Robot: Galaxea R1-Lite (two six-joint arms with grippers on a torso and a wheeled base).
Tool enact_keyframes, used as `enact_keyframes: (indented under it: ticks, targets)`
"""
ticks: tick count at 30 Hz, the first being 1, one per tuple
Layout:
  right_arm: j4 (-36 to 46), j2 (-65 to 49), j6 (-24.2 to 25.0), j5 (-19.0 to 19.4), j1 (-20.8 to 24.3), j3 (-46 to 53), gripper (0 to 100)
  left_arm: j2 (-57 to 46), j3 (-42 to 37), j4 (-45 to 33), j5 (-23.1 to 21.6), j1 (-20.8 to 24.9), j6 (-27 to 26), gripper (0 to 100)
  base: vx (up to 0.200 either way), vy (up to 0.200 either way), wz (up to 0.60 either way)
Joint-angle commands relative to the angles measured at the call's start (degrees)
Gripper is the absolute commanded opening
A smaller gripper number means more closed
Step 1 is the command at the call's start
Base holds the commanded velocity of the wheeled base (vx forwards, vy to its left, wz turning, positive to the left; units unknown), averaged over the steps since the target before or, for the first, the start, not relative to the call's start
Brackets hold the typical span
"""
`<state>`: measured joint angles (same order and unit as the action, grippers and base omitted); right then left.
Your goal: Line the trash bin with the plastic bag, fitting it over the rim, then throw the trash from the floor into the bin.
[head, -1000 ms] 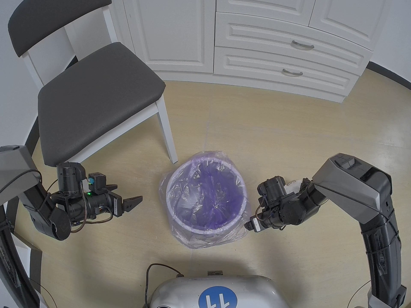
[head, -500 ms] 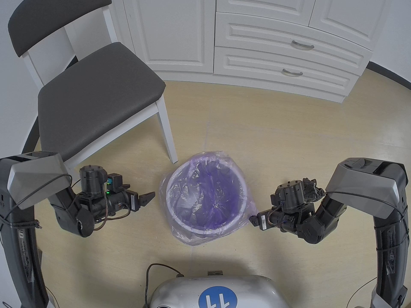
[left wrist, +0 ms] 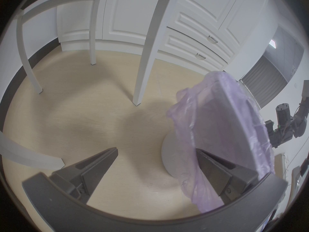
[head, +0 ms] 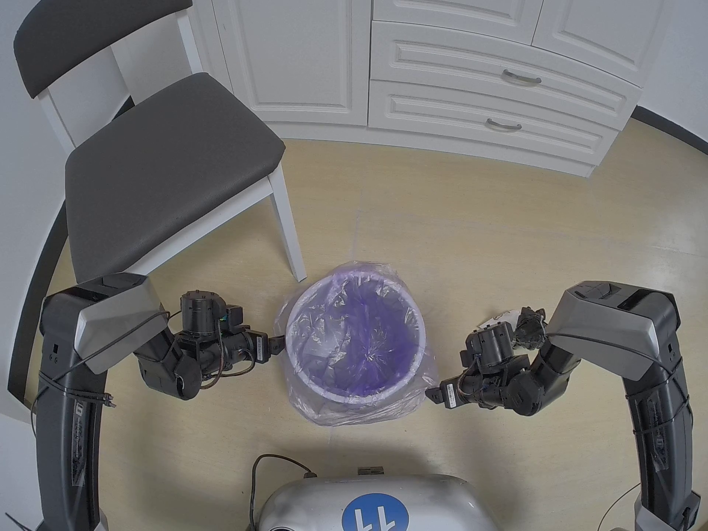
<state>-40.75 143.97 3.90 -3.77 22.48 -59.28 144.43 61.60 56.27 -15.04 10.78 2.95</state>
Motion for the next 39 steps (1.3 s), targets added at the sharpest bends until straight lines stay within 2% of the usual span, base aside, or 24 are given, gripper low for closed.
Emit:
enact_keyframes:
  ticks: [1,2,7,9,12,16,19,23,27,30,39]
  targets:
    - [15.5,3.9,-0.3,3.6,-1.8,-15.8,100,5.2,8.8,-5.6,2.3,0.1,0.0,100,0.000,0.000,0.00]
    - [24.8,5.6,-0.4,5.0,-2.4,-23.9,100,6.3,12.0,-8.5,3.3,0.1,0.0,100,0.000,0.000,0.00]
    - [45.9,10.4,-0.4,5.3,-3.1,-42.1,100,8.1,16.9,-14.3,3.4,0.1,0.0,100,0.000,0.000,0.00]
    - [50.5,11.7,-0.2,5.3,-3.0,-46.6,100,8.9,18.3,-15.3,3.4,0.1,0.0,100,0.000,0.000,0.00]
    - [51.9,11.9,0.1,4.6,-3.3,-48.4,100,10.2,20.5,-17.0,4.2,0.2,0.0,100,0.000,0.000,0.00]
    - [51.6,8.8,0.1,5.4,-6.2,-44.4,100,10.1,20.4,-17.3,4.6,0.1,0.0,100,0.000,0.000,0.00]
    - [47.8,3.7,0.1,8.6,-10.6,-36.9,100,9.6,20.0,-17.3,4.6,-0.3,0.0,100,0.000,0.000,0.00]
    - [35.2,-2.7,-0.8,16.2,-15.3,-22.5,100,9.9,20.1,-17.3,4.6,-0.3,0.0,100,0.000,0.000,0.00]
    - [23.2,-5.5,-1.2,18.4,-18.1,-11.6,100,10.3,20.1,-17.4,4.7,-0.3,0.0,100,0.000,0.000,0.00]
    - [18.9,-5.7,-1.2,19.5,-18.6,-7.5,100,10.3,20.1,-17.4,4.8,-0.3,0.0,100,0.000,0.000,0.00]
    - [15.7,-5.6,-1.4,24.9,-22.0,-4.1,100,10.4,19.6,-17.9,6.3,-0.8,0.0,100,0.000,0.000,0.00]
